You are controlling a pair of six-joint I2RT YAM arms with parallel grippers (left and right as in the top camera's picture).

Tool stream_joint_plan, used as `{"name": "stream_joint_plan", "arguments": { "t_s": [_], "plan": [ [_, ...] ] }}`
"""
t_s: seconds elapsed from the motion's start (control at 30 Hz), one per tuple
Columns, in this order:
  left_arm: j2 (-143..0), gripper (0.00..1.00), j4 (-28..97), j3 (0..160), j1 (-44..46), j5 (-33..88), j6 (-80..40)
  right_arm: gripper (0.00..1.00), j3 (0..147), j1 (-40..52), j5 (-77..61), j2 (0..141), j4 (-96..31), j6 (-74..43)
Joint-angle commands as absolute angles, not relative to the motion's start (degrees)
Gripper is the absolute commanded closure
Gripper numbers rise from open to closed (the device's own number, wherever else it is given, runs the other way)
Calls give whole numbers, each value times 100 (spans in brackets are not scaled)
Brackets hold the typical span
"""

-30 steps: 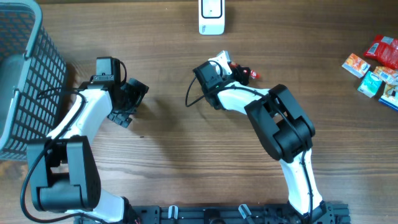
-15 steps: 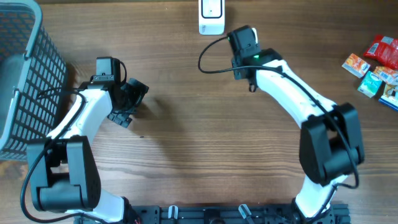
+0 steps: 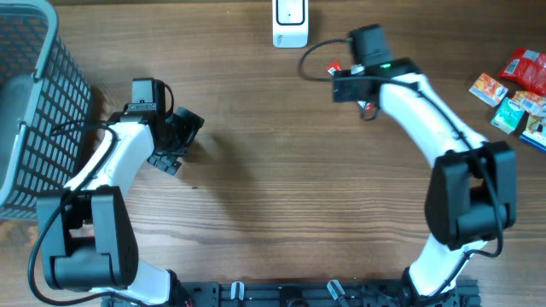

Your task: Scan the item barcode

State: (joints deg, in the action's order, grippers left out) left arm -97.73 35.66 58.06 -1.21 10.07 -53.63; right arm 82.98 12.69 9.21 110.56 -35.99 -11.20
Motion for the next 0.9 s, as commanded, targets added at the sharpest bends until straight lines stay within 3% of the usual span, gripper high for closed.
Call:
{"name": "stream_joint_plan", "arguments": {
  "t_s": [0.0,0.4,0.57,0.87],
  "plan": [
    [-9782,0,3562,5791,-106,910,-5269,0,8248,847,486,11124,-3430,-1232],
    [-9782,0,3562,5791,-106,910,-5269,1,8016,370,-1100,11616,-2847,-1616],
    [-9782,0,3562,5791,-106,910,-5269,15,8016,357,-1105,11810,-2805,-1754],
    [-9782,0,3562,5791,-106,910,-5269,27,8016,322,-1105,12210,-2661,-1944]
  ]
}}
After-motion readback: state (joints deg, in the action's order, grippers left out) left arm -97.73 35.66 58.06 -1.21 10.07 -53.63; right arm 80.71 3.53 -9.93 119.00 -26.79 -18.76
